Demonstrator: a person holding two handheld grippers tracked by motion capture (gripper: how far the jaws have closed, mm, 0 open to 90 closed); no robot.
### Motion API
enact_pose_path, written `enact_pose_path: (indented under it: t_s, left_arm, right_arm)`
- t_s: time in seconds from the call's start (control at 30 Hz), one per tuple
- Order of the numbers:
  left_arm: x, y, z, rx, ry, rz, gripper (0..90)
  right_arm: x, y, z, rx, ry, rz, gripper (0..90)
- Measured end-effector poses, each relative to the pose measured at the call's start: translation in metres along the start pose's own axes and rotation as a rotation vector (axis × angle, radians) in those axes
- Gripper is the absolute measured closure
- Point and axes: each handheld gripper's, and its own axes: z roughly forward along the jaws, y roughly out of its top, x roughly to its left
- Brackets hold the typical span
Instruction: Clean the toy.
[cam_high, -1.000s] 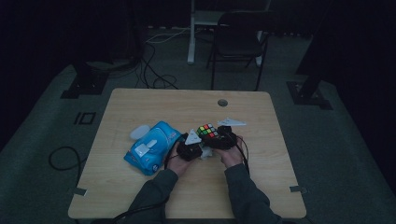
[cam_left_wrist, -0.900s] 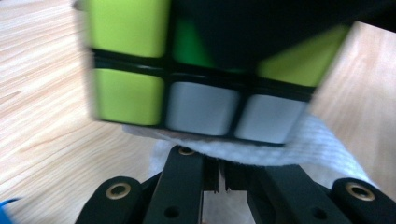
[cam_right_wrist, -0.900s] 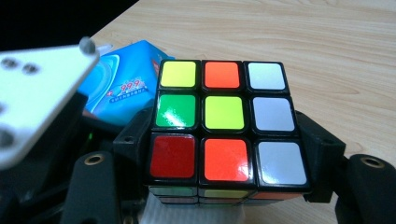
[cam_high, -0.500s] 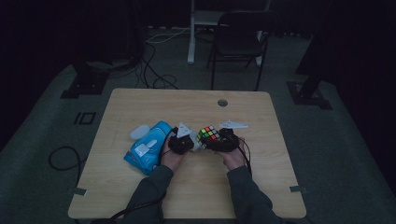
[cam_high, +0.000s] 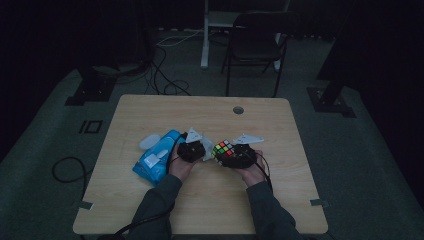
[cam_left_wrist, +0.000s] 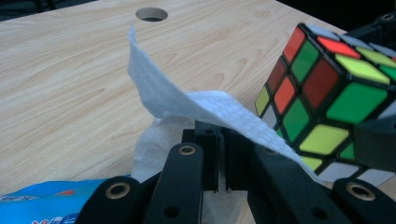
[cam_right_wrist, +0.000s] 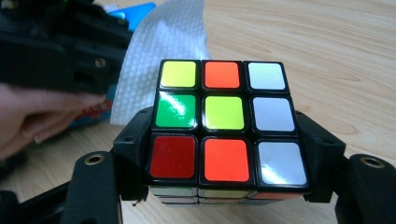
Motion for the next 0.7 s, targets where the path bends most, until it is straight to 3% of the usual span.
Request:
enact_pose_path:
  t_s: [0.4,0.7]
  left_arm:
    - [0.003,0.011,-0.005,-0.006,-0.057,-0.001,86.9]
    - [0.004,0.014,-0.005,0.013,-0.105,0.013,86.9]
  right_arm:
    - [0.015,-0.011,0.002,0.031,0.017,-0.153,33.9]
    - [0.026,-0.014,0.005,0.031,0.048,-0.237,33.9]
